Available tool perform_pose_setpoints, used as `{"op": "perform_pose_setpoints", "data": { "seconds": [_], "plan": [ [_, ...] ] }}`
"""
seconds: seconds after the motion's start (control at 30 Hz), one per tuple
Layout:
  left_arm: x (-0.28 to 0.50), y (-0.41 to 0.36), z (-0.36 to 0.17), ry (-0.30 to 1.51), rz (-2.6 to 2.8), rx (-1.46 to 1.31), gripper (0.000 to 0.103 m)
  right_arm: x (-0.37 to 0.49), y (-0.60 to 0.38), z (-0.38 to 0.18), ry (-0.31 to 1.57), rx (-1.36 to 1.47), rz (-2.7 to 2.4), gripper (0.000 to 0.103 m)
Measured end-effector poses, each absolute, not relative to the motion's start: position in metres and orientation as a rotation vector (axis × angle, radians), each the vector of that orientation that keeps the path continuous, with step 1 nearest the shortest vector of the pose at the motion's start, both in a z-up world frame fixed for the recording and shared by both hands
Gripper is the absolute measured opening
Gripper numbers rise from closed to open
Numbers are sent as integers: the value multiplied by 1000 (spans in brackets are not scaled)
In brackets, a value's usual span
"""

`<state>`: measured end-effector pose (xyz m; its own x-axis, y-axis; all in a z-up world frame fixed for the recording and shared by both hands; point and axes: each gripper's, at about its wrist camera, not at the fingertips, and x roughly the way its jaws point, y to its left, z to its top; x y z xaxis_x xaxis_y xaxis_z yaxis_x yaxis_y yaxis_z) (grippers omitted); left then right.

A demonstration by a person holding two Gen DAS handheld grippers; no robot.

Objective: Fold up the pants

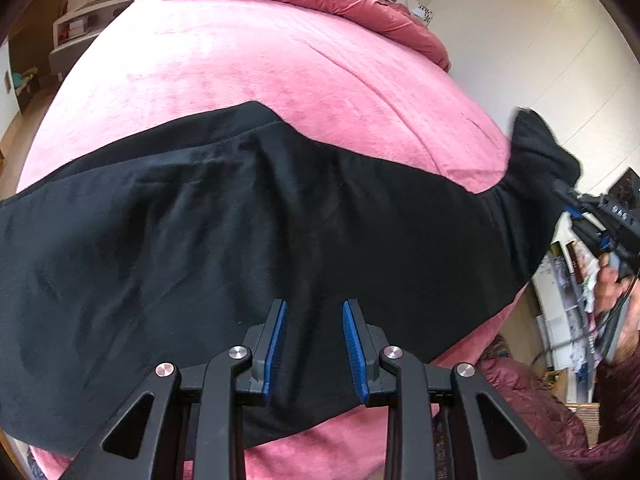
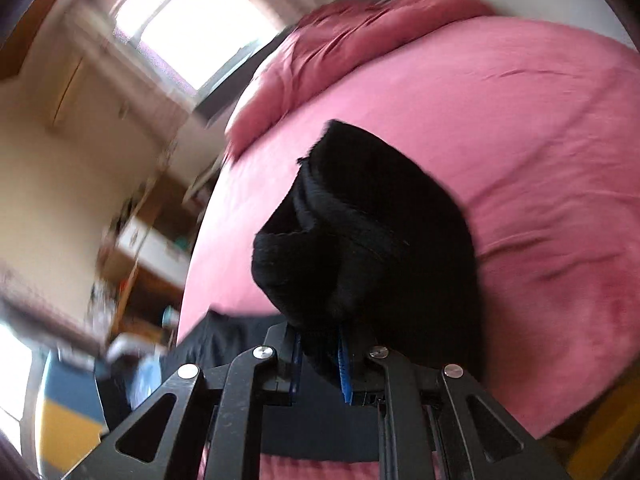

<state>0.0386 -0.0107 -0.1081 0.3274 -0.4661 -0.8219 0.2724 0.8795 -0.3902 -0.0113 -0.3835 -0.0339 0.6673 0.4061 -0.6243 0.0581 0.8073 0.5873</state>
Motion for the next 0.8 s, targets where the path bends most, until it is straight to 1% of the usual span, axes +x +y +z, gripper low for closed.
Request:
{"op": "perform_pose_setpoints", "data": {
  "seconds": [0.1, 0.23, 0.33, 0.4, 0.57, 0.63, 0.67, 0.7, 0.73, 0.77, 0.8],
  "plan": [
    [38, -8, -107, 1149, -498, -231, 29, 13, -321, -50, 926, 527, 315, 15],
    [39, -4, -112, 1161, -506, -281, 29, 16, -250, -81, 1049, 402, 407, 15],
    [41, 0, -114, 1171, -519, -340, 31, 16, -216, -103, 1118, 309, 435, 15],
    [43, 1, -115, 1172, -526, -371, 31, 16, -203, -111, 1141, 263, 435, 15],
    [52, -1, -113, 1174, -570, -446, 31, 13, -180, -109, 1155, 167, 428, 16],
    [58, -7, -111, 1179, -598, -474, 33, 12, -175, -112, 1151, 112, 446, 24],
    [61, -10, -111, 1183, -605, -482, 35, 13, -171, -114, 1154, 101, 450, 26],
    [63, -14, -111, 1191, -613, -489, 47, 10, -168, -114, 1158, 90, 474, 31],
    [67, -19, -112, 1208, -629, -506, 53, 5, -168, -115, 1157, 87, 489, 35],
    [70, -22, -113, 1222, -642, -528, 63, 1, -169, -113, 1155, 94, 516, 36],
    [74, -24, -115, 1238, -648, -549, 66, -11, -181, -114, 1156, 107, 538, 42]
  ]
}}
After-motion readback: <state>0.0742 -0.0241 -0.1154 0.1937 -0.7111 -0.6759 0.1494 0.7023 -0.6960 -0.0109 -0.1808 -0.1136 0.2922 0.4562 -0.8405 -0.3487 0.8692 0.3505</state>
